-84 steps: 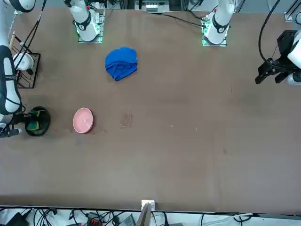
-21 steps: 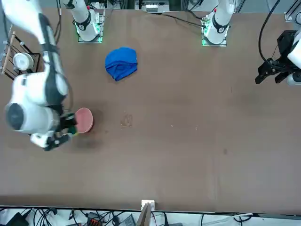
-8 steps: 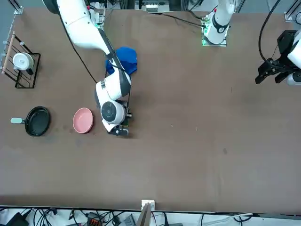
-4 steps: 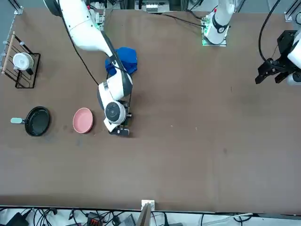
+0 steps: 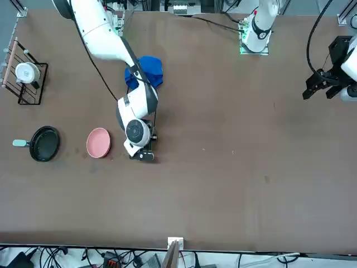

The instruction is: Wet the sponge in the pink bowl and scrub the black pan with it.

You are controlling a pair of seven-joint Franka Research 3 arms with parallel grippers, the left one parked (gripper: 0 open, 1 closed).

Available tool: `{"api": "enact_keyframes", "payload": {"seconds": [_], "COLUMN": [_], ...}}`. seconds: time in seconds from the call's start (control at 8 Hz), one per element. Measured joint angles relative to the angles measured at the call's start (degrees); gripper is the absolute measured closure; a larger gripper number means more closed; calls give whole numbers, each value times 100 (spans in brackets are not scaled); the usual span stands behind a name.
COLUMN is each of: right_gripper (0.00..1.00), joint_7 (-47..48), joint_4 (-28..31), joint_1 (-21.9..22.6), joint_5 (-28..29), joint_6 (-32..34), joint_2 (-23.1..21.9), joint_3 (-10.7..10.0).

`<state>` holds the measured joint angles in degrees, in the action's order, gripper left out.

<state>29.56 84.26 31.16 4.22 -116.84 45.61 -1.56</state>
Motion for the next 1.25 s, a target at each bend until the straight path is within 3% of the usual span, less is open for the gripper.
{"api": "enact_keyframes", "payload": {"seconds": [0.12,0.38,0.75,1.0,1.25], "right_gripper": [0,0,0,0,0], "joint_7": [-24,-141,-805,-1914,-3119], "joint_4": [-17,-114,-190,-198,-190], "joint_1": [0,-7,-176,-582,-1371], "joint_5": [-23,-74,-356,-498,-497], "joint_6": [-11,-17,655,1227,1732], "joint_2": [-22,-256,-1218,-1926,-2573], "joint_3": [-6,-43,-306,-570,-627]}}
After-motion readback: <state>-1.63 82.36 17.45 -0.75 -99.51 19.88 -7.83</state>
